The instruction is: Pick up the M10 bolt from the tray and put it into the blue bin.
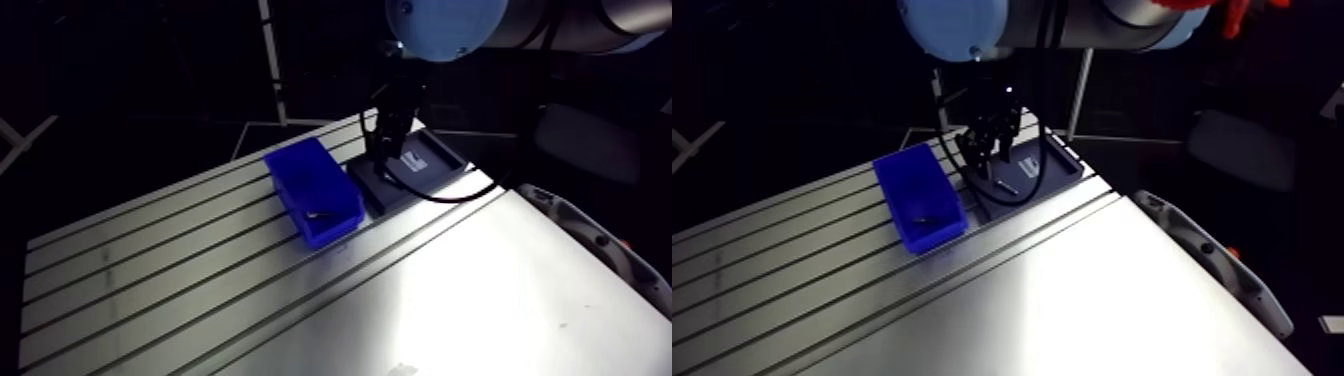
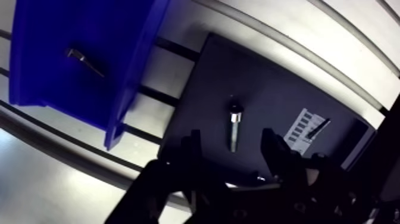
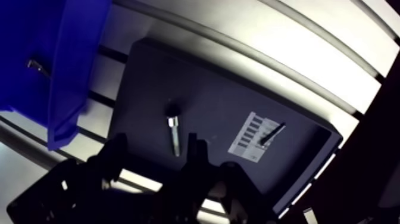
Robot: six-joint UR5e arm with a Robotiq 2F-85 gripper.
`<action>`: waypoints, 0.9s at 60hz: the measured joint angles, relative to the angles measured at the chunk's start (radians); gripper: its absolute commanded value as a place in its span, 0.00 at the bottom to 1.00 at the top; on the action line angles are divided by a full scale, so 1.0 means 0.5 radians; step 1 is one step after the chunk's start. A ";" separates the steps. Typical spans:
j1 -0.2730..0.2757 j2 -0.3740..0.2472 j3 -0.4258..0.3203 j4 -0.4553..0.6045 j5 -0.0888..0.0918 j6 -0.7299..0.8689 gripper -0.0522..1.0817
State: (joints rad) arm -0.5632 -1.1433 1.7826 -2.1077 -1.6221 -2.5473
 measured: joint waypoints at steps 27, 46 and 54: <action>-0.024 0.044 0.037 -0.077 -0.001 -0.004 0.41; -0.027 0.055 0.055 -0.087 -0.001 0.000 0.43; -0.029 0.062 0.064 -0.096 0.000 0.000 0.43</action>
State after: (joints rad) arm -0.5777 -1.1120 1.8146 -2.1556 -1.6223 -2.5474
